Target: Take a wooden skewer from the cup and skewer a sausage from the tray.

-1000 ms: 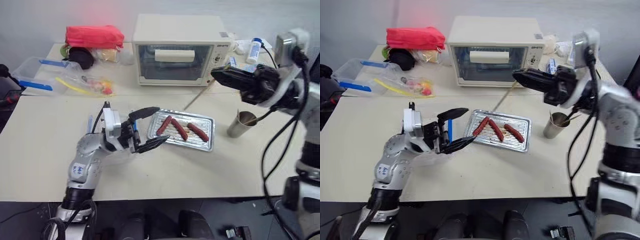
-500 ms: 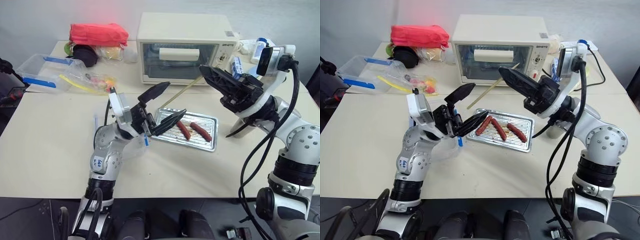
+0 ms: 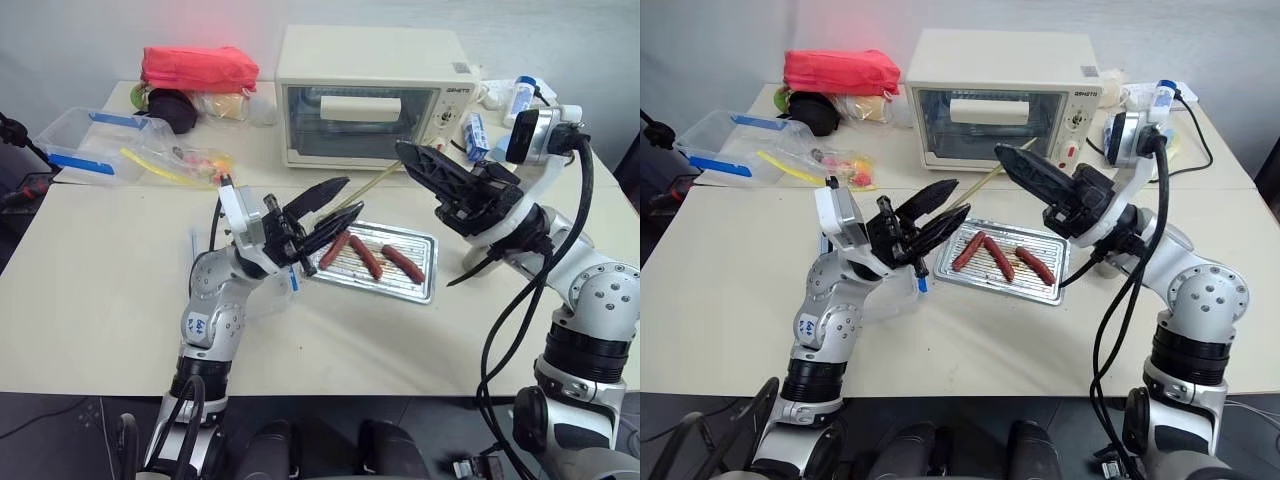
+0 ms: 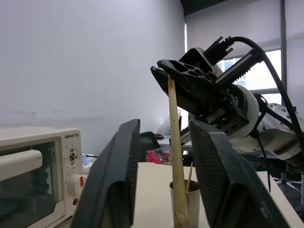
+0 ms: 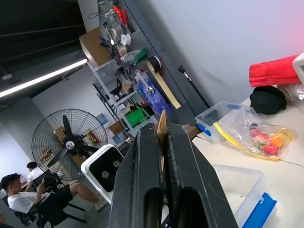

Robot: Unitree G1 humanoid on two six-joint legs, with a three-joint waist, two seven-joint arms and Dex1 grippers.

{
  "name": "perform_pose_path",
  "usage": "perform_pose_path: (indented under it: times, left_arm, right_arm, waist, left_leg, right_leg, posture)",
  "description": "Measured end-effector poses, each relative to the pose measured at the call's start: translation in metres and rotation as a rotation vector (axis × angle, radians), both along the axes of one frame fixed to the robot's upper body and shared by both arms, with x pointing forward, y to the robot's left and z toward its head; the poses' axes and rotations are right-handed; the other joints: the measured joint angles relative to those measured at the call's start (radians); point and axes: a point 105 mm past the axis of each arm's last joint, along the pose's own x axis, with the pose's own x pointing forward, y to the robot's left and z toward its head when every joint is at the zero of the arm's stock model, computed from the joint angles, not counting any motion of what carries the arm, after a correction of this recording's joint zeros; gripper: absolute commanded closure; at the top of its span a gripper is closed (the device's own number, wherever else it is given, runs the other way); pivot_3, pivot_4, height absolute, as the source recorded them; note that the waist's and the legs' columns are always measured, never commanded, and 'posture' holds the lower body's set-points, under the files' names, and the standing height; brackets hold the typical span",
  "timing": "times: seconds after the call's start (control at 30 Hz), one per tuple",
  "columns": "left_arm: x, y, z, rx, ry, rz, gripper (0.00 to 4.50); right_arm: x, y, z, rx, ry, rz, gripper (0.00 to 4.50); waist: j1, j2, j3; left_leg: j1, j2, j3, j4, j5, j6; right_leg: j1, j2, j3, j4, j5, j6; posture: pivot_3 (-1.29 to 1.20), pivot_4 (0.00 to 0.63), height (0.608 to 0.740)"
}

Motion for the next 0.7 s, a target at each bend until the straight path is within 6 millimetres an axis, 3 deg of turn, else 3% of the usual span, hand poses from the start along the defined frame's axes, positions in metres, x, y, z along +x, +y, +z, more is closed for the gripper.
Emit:
perform_pose_path:
  times: [0.07, 0.2, 0.3, 0.5, 0.67, 0.7]
  left_arm:
    - [-0.002, -0.003, 0.0, 0.008, -0.006, -0.014, 4.44]
    - [-0.002, -0.004, -0.001, 0.007, -0.001, -0.02, 4.48]
    - [0.0, -0.002, 0.001, -0.011, 0.019, -0.007, 4.5]
    - [0.005, 0.035, 0.012, 0.002, 0.027, 0.092, 4.5]
    - [-0.008, 0.086, -0.004, 0.142, 0.096, 0.177, 4.5]
    - [-0.012, 0.096, -0.01, 0.171, 0.125, 0.19, 4.5]
  right_arm:
    - [0.001, -0.001, 0.0, 0.006, 0.003, -0.011, 4.5]
    - [0.001, -0.002, -0.002, 0.019, 0.007, -0.015, 4.5]
    - [0.002, -0.003, -0.006, 0.01, 0.023, -0.024, 3.76]
    - [0.008, -0.023, -0.032, -0.243, -0.08, -0.204, 1.85]
    - [-0.018, -0.048, -0.096, -0.667, -0.181, -0.159, 0.11]
    - [-0.025, -0.053, -0.109, -0.723, -0.186, -0.136, 0.04]
  waist:
    - [0.0, 0.0, 0.0]
    - [0.0, 0.0, 0.0]
    - [0.0, 0.0, 0.0]
    - [0.001, 0.0, 0.0]
    - [0.0, 0.0, 0.0]
    - [0.0, 0.0, 0.0]
  left_leg:
    - [0.0, 0.0, 0.0, 0.0, 0.0, 0.0]
    - [0.0, 0.0, 0.0, 0.0, 0.0, 0.0]
    - [0.0, 0.0, 0.0, 0.0, 0.0, 0.0]
    - [0.0, 0.0, 0.0, -0.001, 0.0, 0.0]
    - [0.0, 0.0, 0.0, -0.003, 0.0, 0.0]
    - [0.0, 0.0, 0.0, -0.003, 0.0, 0.0]
  right_leg:
    - [0.0, 0.0, 0.0, 0.0, 0.0, 0.0]
    - [0.0, 0.0, 0.0, 0.0, 0.0, 0.0]
    - [0.0, 0.0, 0.0, 0.0, 0.0, 0.0]
    - [0.0, 0.0, 0.0, -0.002, 0.0, 0.0]
    - [0.0, 0.001, 0.0, -0.004, 0.0, 0.0]
    - [0.0, 0.001, 0.0, -0.004, 0.0, 0.0]
  posture:
    - [0.0, 0.15, 0.74]
    - [0.0, 0.15, 0.74]
    - [0.0, 0.15, 0.74]
    - [0.0, 0.15, 0.74]
    - [0.0, 0.15, 0.74]
    - [0.0, 0.15, 0.74]
